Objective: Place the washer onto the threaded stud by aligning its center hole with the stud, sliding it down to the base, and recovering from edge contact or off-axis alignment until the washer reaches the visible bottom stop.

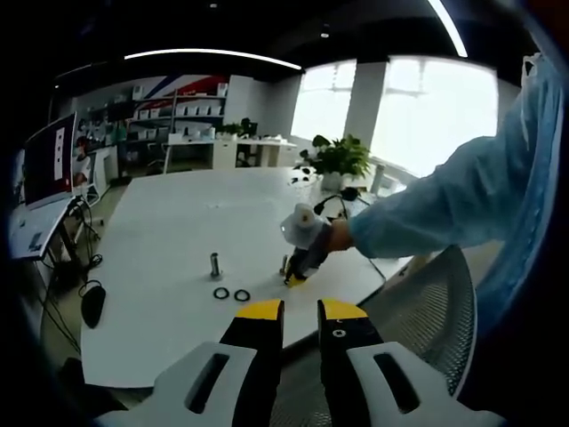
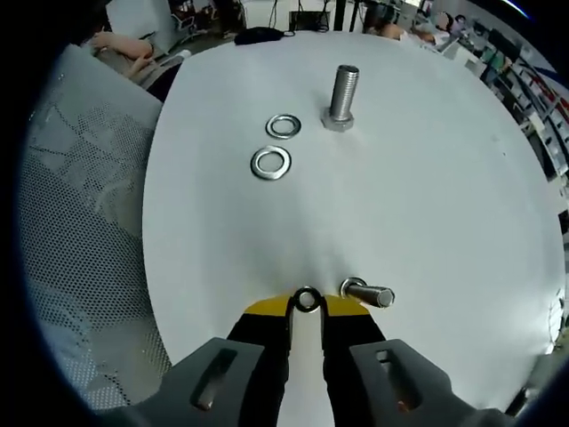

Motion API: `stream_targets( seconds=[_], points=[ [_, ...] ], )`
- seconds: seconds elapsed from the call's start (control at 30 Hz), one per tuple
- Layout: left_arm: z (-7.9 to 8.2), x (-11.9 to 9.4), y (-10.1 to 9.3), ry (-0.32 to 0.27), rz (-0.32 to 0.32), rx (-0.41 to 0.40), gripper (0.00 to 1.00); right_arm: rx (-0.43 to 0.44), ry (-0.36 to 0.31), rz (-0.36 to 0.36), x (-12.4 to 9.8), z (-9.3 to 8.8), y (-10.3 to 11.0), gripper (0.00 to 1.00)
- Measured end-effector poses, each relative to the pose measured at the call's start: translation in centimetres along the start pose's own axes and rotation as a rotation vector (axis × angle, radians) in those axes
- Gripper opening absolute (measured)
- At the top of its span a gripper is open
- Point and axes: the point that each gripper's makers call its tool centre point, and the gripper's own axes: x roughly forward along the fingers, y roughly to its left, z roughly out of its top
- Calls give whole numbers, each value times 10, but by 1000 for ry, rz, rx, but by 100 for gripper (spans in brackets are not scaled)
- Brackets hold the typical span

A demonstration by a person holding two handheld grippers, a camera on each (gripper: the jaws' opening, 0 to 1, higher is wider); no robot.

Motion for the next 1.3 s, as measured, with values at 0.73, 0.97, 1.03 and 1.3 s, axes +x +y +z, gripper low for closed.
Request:
stream_targets(
  seconds=[0.73,0.97,1.03,1.3],
  points=[
    [1,0,-1,-5,-1,11,13,-8,-22,46,-46,0,-2,13],
    [1,1,-2,-7,-3,15,13,23,-55,6,-61,8,-14,13],
    [1,1,-2,-7,-4,16,13,24,-63,-3,-64,12,-15,13],
    [2,0,-2,-10,-3,17,13,49,-83,-76,-62,21,-29,13]
  ],
)
